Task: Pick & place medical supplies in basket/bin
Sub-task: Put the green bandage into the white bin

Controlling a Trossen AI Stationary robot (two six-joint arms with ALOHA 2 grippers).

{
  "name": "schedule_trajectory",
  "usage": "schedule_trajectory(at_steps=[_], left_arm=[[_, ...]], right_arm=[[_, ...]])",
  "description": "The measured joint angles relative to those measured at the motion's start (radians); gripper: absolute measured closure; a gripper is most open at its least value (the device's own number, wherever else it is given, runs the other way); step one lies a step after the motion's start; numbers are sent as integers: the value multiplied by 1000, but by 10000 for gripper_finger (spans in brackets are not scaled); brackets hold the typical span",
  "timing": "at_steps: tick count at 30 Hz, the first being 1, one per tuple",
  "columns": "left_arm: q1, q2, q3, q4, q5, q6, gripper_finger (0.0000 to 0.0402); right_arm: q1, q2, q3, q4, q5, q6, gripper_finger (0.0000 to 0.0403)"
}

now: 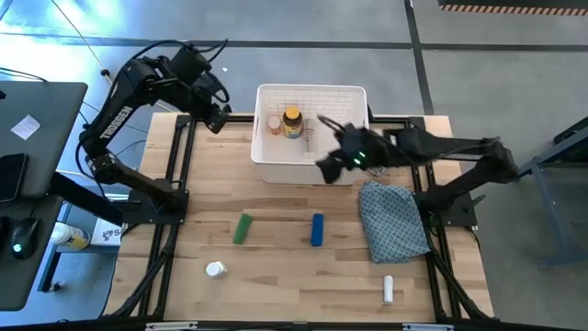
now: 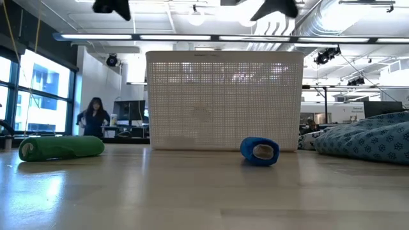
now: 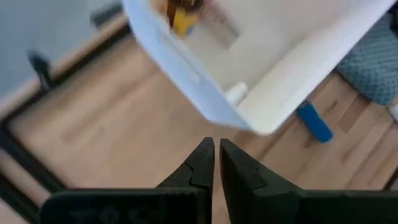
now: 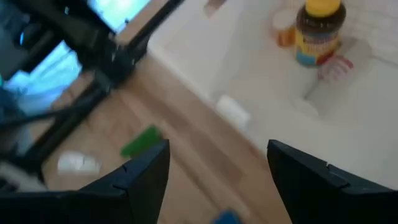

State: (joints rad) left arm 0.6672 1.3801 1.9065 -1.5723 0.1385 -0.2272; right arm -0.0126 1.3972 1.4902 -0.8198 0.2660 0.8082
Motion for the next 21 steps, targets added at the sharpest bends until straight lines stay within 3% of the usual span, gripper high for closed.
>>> schedule_trajectory(at_steps=[4, 7, 11, 16, 21], left_arm=[[-85, -30, -94, 2, -27, -140, 339], [-161, -59, -167, 1, -104, -229, 339], [-272, -83, -243, 1, -190, -369, 339], [-400, -81, -285, 1, -197, -489, 339], [-486, -73, -324, 5, -196, -588, 330]], right_arm=[[108, -65, 0, -102, 97, 3, 144], [178, -103, 0, -127, 176, -6, 144], [249, -130, 1, -159, 189, -22, 144], [346, -128, -1, -232, 200, 39, 144], [451, -129, -1, -238, 333, 96, 144]])
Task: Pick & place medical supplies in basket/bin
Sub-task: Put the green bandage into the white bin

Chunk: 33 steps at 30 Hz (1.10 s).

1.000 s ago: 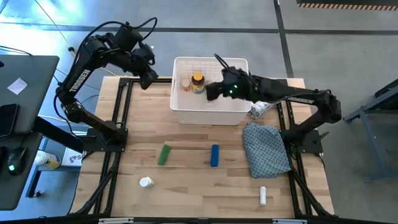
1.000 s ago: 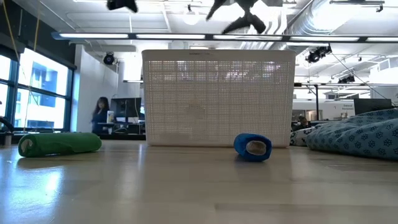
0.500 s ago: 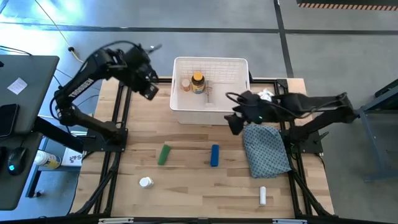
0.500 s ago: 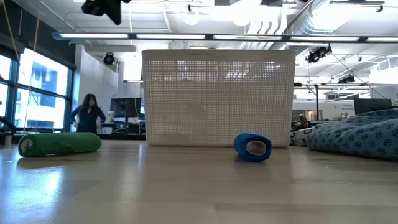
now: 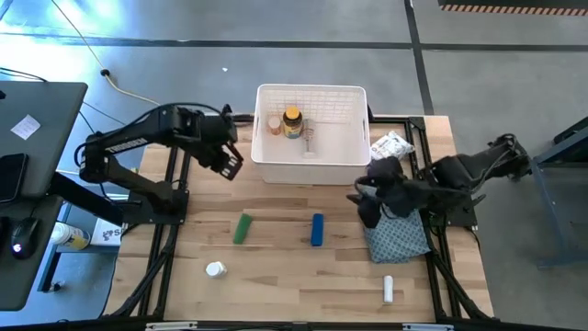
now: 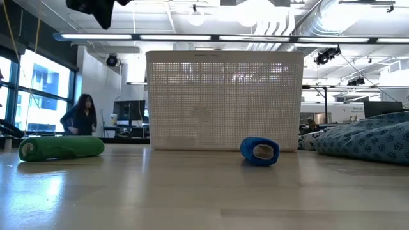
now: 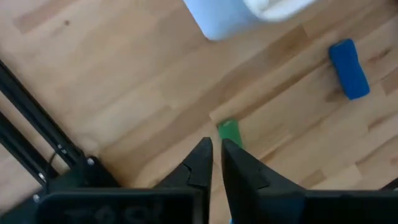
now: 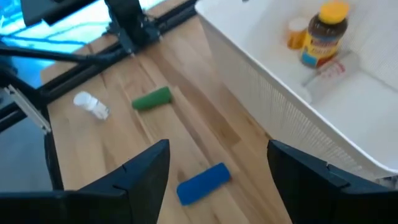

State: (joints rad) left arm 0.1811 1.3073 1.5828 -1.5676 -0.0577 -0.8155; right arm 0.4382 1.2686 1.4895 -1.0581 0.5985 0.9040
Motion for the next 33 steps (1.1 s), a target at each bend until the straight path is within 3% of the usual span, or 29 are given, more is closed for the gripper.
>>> schedule_trajectory(at_steps=[7, 14, 24, 33], left_arm=[[-108, -1, -80, 5, 22, -152, 232], [-230, 0, -142, 104, 74, -325, 152], [-337, 0, -284, 126, 120, -528, 96], [-399, 0, -419, 306, 121, -558, 78]], right_arm=[[94, 0, 0, -21, 118, 15, 144], [136, 0, 0, -73, 129, 48, 144], [154, 1, 0, -49, 190, 139, 144], [145, 4, 0, -44, 102, 205, 144]])
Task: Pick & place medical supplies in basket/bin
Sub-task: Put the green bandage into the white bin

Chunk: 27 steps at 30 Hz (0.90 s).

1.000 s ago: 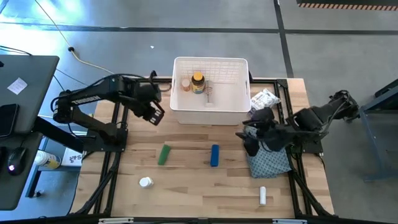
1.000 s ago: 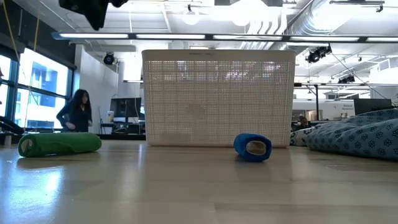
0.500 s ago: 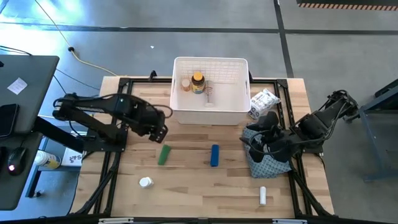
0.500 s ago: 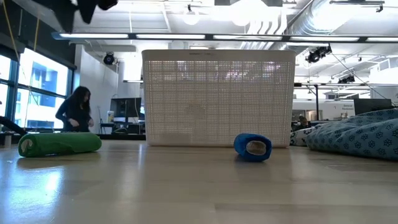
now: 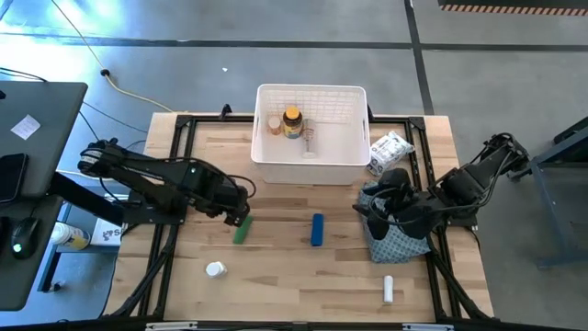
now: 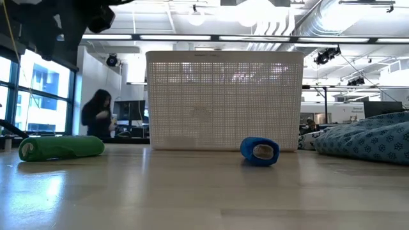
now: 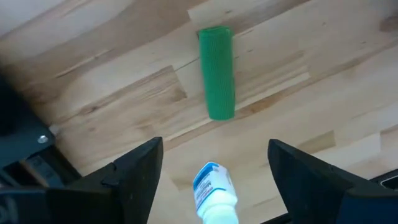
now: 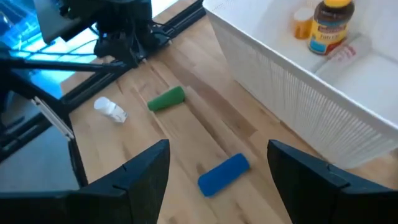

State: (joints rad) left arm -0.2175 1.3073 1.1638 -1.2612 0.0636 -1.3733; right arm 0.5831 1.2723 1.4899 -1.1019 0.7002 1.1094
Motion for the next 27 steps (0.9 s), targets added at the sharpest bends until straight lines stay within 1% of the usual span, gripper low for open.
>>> schedule_trajectory(at_steps=[5, 8, 13, 17, 21, 25, 27], left_arm=[[0, 1, -39, 35, 33, 19, 81], [-21, 1, -39, 40, 37, 34, 81], [-86, 1, -39, 48, 28, 39, 80], [-132, 0, -39, 69, 26, 32, 80], [-152, 0, -39, 80, 26, 30, 80], [-152, 0, -39, 90, 24, 25, 80], [-151, 0, -39, 91, 9, -3, 80]], right_arm=[[-1, 17, 0, 10, -13, 95, 144], [-1, 36, 0, 24, -22, 100, 144], [-1, 62, 0, 23, -108, 127, 144], [-1, 72, 0, 23, -173, 186, 144], [-7, 70, 0, 30, -207, 197, 144], [-7, 70, 0, 30, -212, 176, 144], [-10, 70, 0, 30, -214, 169, 144]])
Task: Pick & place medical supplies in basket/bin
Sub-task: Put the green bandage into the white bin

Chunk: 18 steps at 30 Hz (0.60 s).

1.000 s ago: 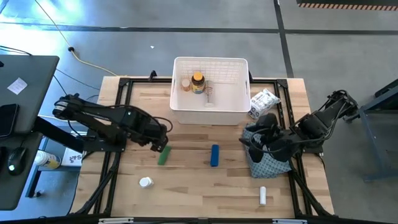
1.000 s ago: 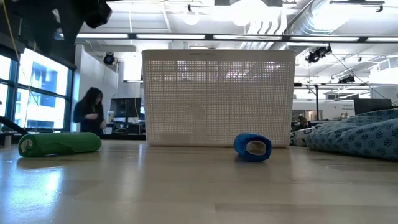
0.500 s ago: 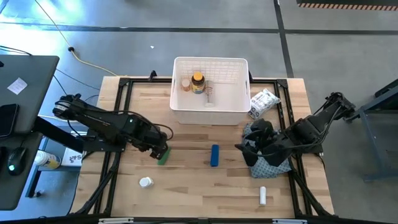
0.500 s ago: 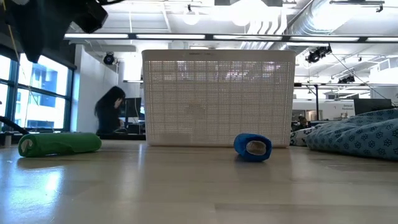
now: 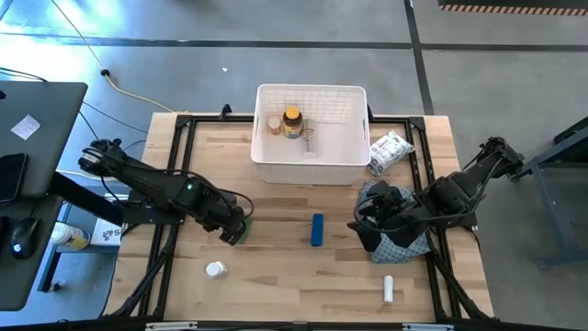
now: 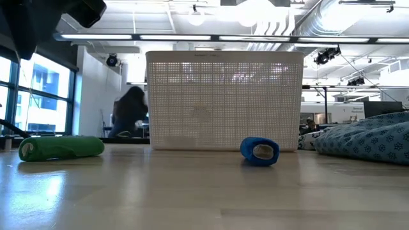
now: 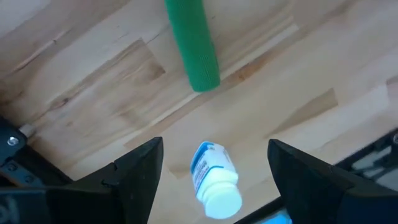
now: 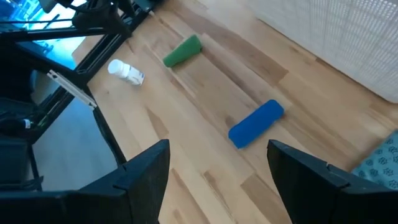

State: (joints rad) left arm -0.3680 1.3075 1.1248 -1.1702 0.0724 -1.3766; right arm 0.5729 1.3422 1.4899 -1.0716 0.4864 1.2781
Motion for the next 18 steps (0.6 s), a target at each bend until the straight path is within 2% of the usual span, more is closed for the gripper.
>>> schedule_trajectory(at_steps=[5, 10, 13, 18], left_arm=[[1, 0, 0, 30, -76, -81, 80], [1, 0, 0, 49, -91, -125, 80], [16, 0, 0, 50, -75, -139, 80], [29, 0, -1, 49, -6, -143, 80]], right_arm=[[-5, 0, 0, 39, -8, -59, 144], [0, -7, 0, 42, -59, -155, 144], [5, -26, 0, 39, -98, -205, 144], [38, -75, 0, 51, -74, -320, 144]])
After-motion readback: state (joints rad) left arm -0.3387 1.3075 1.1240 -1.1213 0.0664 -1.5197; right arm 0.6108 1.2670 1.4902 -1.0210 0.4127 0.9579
